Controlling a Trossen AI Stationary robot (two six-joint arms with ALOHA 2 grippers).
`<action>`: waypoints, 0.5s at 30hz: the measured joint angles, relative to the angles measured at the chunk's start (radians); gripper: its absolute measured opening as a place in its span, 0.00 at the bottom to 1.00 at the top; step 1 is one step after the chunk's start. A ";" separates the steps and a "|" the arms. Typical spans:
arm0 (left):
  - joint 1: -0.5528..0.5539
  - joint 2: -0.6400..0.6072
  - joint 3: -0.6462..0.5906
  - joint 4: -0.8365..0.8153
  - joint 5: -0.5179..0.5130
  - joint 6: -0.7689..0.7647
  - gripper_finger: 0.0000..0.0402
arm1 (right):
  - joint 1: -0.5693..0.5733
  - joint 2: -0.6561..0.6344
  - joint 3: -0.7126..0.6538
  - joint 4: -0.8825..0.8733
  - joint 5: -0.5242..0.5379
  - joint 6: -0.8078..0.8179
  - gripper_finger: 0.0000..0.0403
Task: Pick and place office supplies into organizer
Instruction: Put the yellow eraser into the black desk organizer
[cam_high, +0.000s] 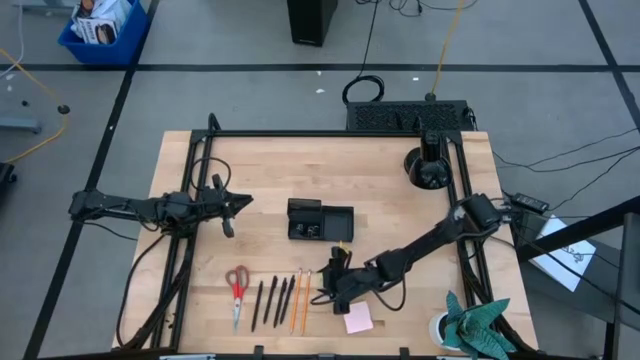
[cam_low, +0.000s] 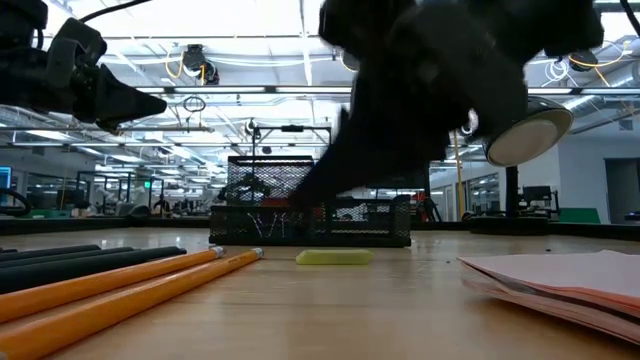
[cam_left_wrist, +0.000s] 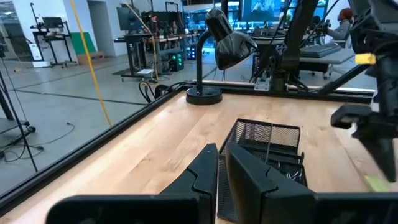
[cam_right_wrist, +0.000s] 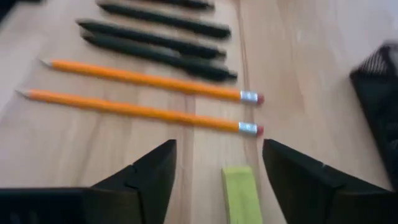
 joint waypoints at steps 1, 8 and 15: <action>0.000 0.000 0.000 -0.001 0.000 0.000 0.10 | -0.002 0.009 0.000 0.004 -0.001 0.017 0.61; 0.000 0.000 0.000 -0.002 0.000 0.006 0.10 | -0.006 0.024 0.000 -0.043 -0.003 0.049 0.65; 0.000 0.000 0.000 -0.007 0.000 0.004 0.10 | -0.011 0.023 0.001 -0.137 -0.002 0.105 0.61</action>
